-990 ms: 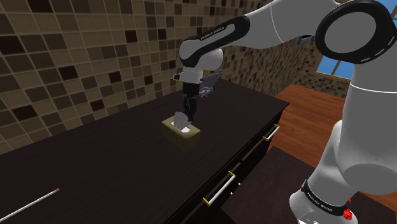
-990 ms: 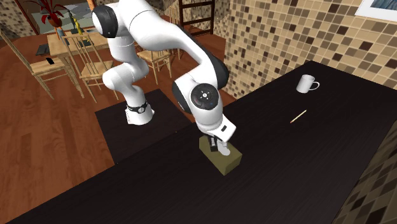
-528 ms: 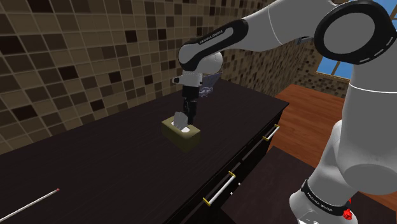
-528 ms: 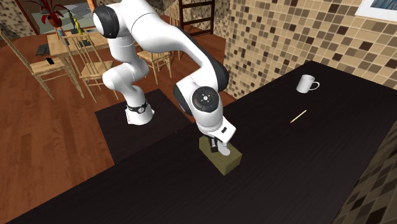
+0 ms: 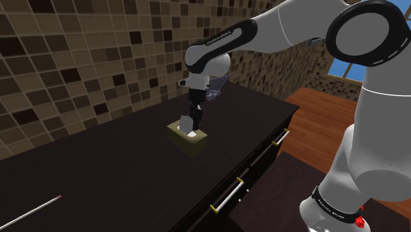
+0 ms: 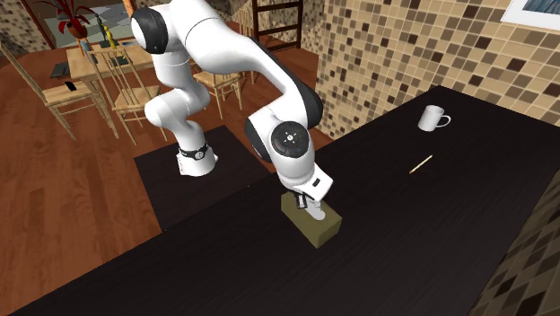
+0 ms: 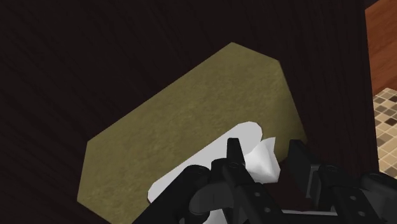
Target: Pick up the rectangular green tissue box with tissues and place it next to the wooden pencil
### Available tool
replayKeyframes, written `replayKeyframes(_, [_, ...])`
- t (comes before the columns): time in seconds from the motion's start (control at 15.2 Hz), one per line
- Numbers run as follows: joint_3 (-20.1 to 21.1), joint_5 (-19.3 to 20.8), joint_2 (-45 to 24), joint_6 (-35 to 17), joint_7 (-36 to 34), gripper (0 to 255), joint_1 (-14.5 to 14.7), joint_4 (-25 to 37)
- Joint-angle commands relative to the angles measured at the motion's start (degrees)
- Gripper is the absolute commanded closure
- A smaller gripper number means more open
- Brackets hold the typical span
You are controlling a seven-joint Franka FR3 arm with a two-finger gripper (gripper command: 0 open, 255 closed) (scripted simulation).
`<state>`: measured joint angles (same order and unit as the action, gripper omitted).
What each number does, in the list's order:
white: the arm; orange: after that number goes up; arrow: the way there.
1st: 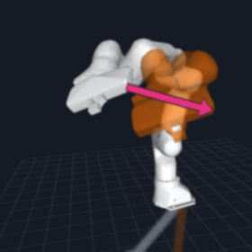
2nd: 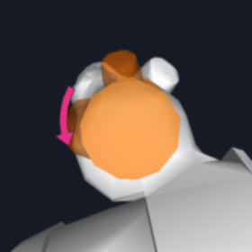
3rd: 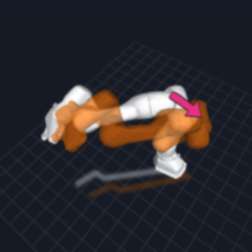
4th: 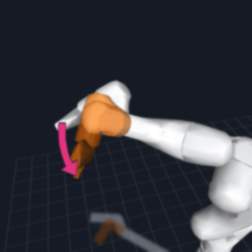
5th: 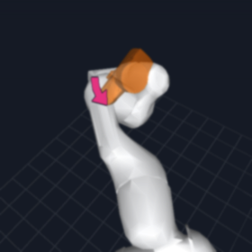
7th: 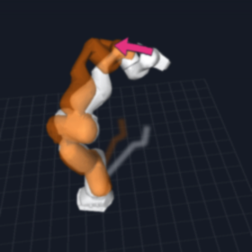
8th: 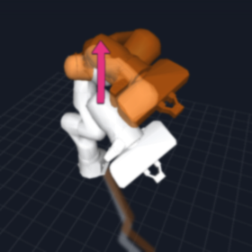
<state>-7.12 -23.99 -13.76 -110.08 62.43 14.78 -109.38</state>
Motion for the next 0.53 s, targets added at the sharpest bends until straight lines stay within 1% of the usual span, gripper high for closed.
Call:
replayKeyframes(0.0, [-0.12,0.09,-0.17,-0.22,0.06,255,-0.1,-0.01])
replayKeyframes(0.2, [-0.07,0.09,-0.18,-0.21,-0.08,255,-0.03,0.06])
replayKeyframes(0.46, [-0.19,0.64,1.12,2.26,-1.11,255,-0.05,1.44])
